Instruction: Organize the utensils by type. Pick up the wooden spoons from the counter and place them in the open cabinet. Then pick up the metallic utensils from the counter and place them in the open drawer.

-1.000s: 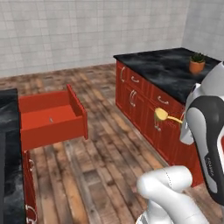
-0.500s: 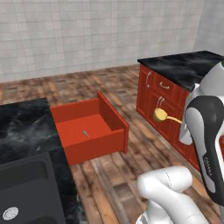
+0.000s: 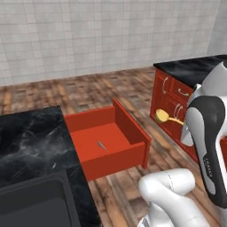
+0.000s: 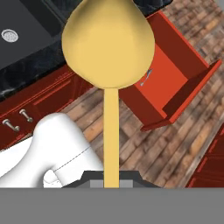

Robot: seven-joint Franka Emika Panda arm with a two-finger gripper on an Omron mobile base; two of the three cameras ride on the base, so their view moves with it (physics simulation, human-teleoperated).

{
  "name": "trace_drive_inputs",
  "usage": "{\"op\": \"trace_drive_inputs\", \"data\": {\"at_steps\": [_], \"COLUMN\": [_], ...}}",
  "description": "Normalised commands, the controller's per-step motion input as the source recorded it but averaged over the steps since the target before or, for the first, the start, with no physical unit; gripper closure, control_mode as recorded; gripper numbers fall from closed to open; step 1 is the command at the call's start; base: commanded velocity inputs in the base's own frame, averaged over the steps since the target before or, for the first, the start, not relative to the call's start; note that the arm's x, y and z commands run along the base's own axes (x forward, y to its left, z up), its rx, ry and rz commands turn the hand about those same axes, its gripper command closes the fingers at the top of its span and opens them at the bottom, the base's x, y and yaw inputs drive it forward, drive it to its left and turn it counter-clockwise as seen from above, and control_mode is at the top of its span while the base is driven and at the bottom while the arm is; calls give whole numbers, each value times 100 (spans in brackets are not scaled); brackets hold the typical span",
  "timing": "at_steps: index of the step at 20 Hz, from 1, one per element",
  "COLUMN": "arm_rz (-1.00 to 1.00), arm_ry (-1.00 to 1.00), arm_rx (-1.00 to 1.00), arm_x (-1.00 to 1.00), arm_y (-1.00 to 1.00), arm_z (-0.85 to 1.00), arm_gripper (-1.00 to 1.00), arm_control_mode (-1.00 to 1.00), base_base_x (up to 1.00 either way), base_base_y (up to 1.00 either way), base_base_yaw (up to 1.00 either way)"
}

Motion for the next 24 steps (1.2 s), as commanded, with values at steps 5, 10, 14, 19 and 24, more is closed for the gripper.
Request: {"op": "trace_drive_inputs", "data": {"at_steps": [5,10,14,19,24], "arm_rz": [0,0,0,0,0], "arm_ry": [0,0,0,0,6], "arm_rx": [0,0,0,0,0], "arm_x": [0,0,0,0,8], "arm_y": [0,0,0,0,4], "arm_z": [0,0,0,0,-10], "arm_gripper": [100,100,100,100,100], "arm_control_mode": [100,100,100,100,-100], "base_base_x": [80,40,0,0,9], "base_base_y": [30,9,0,0,2], "base_base_yaw": [0,0,0,0,0]}}
